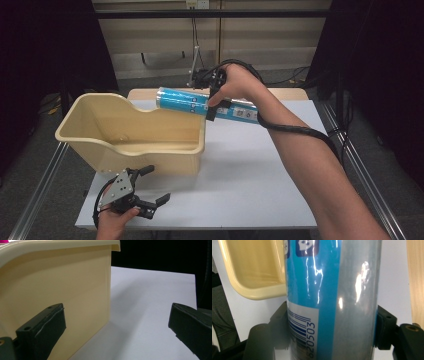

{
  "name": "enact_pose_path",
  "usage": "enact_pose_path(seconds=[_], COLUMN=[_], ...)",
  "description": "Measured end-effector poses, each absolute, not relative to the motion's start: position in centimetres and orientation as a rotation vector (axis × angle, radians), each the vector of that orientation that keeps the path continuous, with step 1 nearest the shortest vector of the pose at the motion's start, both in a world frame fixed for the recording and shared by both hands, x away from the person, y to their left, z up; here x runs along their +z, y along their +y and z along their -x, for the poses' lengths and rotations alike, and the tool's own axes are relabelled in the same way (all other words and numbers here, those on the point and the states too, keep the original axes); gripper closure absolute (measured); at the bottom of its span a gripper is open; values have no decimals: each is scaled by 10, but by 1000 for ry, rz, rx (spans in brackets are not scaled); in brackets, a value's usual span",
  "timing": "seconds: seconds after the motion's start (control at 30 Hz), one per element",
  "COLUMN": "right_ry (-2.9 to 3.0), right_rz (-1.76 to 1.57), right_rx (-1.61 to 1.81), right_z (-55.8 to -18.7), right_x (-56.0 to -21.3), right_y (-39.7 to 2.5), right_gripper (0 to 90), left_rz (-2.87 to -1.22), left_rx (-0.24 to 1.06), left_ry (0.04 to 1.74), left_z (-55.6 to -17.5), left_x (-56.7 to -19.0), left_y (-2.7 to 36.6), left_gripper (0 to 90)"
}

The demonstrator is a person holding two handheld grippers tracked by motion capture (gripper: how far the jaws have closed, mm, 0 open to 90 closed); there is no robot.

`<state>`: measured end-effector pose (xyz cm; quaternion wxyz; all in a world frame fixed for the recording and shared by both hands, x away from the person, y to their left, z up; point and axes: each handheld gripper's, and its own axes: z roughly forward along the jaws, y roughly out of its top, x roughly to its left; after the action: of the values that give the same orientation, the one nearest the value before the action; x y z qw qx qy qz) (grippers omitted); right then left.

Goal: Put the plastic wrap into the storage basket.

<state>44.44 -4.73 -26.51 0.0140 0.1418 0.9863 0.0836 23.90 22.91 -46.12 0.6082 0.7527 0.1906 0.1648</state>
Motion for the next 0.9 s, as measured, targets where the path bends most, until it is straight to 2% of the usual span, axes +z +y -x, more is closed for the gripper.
enact_pose_path(seconds=[0.9], right_ry=[3078], right_rz=[-356], right_rx=[244], right_z=[-441], right_x=[-281], right_y=[-15], right_gripper=[320], left_rz=[-1741], left_rx=[379], left_ry=[444], left_z=[-238], left_x=[-461], left_y=[230], left_gripper=[8])
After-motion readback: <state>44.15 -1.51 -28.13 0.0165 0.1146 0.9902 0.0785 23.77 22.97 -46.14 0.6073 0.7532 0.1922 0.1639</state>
